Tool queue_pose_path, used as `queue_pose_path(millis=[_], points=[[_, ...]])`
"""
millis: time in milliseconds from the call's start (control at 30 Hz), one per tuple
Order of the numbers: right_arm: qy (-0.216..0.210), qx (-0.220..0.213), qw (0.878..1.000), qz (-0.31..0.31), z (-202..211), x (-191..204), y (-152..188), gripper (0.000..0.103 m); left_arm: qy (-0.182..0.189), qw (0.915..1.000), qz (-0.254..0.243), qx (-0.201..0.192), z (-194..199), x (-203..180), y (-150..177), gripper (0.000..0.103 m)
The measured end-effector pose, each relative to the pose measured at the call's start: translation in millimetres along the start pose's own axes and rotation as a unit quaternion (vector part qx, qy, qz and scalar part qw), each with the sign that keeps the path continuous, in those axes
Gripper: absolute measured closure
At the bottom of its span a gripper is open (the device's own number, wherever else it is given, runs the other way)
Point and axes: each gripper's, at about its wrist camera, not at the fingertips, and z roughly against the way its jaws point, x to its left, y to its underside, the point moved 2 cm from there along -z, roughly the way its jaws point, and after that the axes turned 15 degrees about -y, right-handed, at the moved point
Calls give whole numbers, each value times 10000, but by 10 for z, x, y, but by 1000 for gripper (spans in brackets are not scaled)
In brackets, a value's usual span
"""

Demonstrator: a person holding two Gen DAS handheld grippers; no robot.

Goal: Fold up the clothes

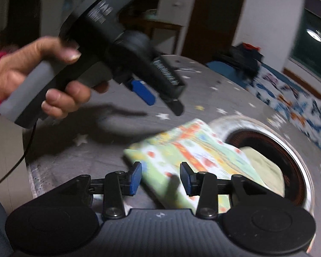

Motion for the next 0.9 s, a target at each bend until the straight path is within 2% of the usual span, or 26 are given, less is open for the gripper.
queue_pose_path(millis=[233,267,333,433,700,800,900], points=[[116,389,9974,591,-347,226,-59,65,297,9978,481,356,-23,119,149,29],[137,397,9973,597,-352,225,-62,65,356,9970,557,391,-29,121,160,25],[142,377,9979,516,-337,198,-66,75,446,9950,757,479,-46,128,175,20],[14,213,9997,125,-274,80,-87,84,585,9905,1070,643,-77,136,188,19],[-63,-440,9973,-590,76,-124,-133,89,898,9753,1769,973,-108,79,196,17],[-75,-579,9959,-691,171,-168,-145,90,1020,9725,1780,1101,-141,-44,207,17],[-81,-658,9951,-735,216,-193,-149,90,1126,9702,1764,1222,-179,-160,216,21]])
